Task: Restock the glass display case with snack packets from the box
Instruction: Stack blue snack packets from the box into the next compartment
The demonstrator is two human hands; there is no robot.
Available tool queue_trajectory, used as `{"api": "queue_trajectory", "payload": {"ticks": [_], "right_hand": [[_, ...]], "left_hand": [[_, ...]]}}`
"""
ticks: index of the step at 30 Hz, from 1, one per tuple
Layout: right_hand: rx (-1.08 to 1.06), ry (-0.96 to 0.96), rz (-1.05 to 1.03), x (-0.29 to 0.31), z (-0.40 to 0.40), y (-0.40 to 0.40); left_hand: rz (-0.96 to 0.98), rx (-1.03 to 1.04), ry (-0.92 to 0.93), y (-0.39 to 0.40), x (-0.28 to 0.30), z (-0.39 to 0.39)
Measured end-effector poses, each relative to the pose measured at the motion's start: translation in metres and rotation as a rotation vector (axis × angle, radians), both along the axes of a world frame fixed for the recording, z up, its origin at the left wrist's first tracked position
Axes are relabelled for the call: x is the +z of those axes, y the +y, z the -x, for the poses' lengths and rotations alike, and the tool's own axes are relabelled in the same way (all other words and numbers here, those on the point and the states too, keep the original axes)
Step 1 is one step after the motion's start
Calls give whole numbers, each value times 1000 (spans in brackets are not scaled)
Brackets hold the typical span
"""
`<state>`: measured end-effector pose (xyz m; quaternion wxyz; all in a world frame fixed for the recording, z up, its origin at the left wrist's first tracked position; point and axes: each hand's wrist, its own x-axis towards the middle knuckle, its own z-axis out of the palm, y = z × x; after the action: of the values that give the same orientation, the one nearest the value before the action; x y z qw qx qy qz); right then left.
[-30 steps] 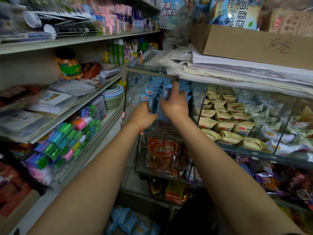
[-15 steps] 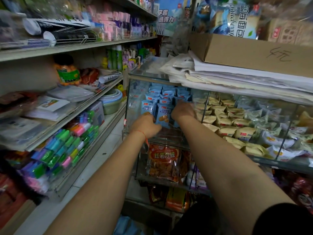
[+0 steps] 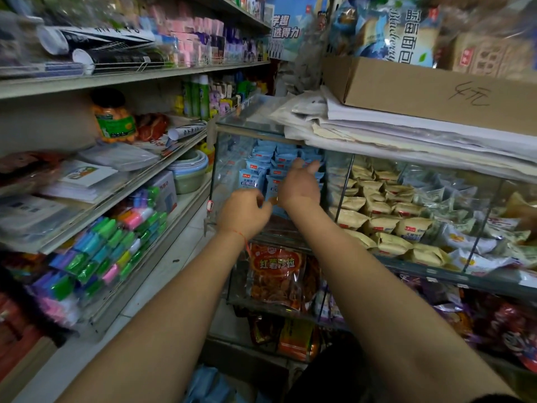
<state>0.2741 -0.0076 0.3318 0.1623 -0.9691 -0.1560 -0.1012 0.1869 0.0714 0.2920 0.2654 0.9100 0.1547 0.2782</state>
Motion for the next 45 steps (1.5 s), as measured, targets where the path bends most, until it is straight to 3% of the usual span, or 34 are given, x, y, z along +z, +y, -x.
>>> {"api": "queue_trajectory", "payload": {"ticks": [3, 6, 7, 11, 20, 25, 31, 35, 38, 41, 45], "right_hand": [[228, -407, -193, -7, 51, -18], [550, -711, -294, -35, 105, -35], [655, -678, -277, -53, 117, -35], [825, -308, -96, -166, 141, -17], [594, 633, 436, -437, 139, -14], [619, 967, 729, -544, 135, -19], [561, 1243, 767, -636, 170, -27], [130, 1267, 587, -706, 182, -64], [14, 1233, 495, -675, 185, -71], [87, 1267, 406, -641, 183, -59], [40, 1300, -165, -588, 173, -25]], "left_hand": [[-298, 44, -443, -11, -19, 37], [-304, 97, -454, 0, -69, 76], [-257, 118, -343, 6, -93, 86], [-84, 132, 433, 18, -200, 117], [214, 74, 1081, 21, -419, 180], [318, 13, 1143, 32, -473, 175], [426, -43, 1220, 44, -513, 174], [477, -71, 1243, 40, -525, 175], [536, -39, 1276, 41, -526, 177], [680, 20, 1215, 43, -523, 176], [1131, 223, 976, 42, -519, 167]]}}
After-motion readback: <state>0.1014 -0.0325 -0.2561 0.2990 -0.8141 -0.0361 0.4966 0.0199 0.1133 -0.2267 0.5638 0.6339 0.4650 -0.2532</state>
